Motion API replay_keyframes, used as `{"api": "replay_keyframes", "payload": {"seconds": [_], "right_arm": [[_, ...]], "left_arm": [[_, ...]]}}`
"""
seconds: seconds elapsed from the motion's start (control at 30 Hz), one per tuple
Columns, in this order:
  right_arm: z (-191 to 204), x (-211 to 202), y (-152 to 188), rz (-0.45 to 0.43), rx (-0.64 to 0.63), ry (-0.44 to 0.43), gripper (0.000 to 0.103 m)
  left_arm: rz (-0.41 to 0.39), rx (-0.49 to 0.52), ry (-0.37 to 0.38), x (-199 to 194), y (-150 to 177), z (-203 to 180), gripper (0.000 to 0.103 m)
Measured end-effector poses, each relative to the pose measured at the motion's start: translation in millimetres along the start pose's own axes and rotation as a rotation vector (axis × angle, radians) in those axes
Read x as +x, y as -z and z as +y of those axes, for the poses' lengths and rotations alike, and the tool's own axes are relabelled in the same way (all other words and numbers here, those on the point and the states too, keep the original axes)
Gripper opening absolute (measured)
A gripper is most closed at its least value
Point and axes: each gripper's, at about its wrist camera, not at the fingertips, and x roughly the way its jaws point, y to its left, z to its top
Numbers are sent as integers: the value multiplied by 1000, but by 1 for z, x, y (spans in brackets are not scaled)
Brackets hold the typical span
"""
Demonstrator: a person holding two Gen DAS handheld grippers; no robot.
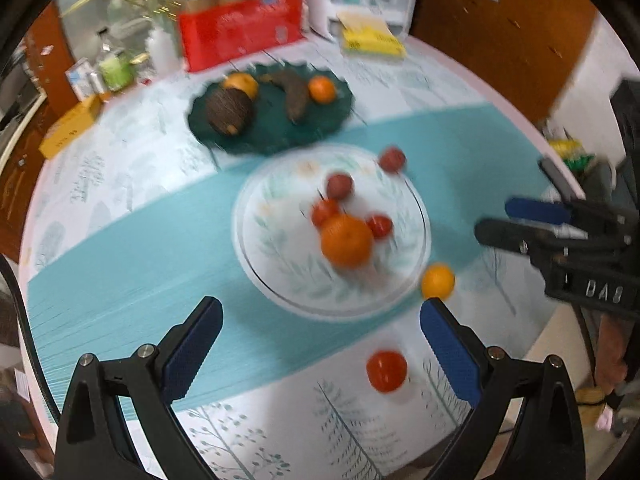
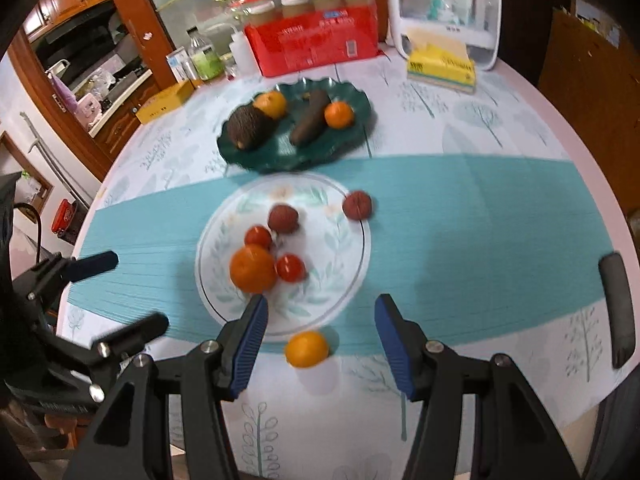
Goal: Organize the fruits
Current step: 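Grasp a cherry tomato with the left tool while the right tool grasps a tangerine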
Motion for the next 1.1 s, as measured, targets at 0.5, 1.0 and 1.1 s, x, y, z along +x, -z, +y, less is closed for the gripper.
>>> {"api": "replay_keyframes", "payload": {"seconds": [0.5, 1.0, 1.1], "right_arm": [[2, 44, 41, 71, 25, -4, 56], [13, 70, 49, 116, 1, -11, 35], [14, 69, 50, 111, -4, -8, 35]], "left_arm": [[130, 51, 70, 50, 32, -16, 76], [155, 168, 197, 58, 41, -46, 35], [175, 159, 222, 62, 42, -46, 28]]}}
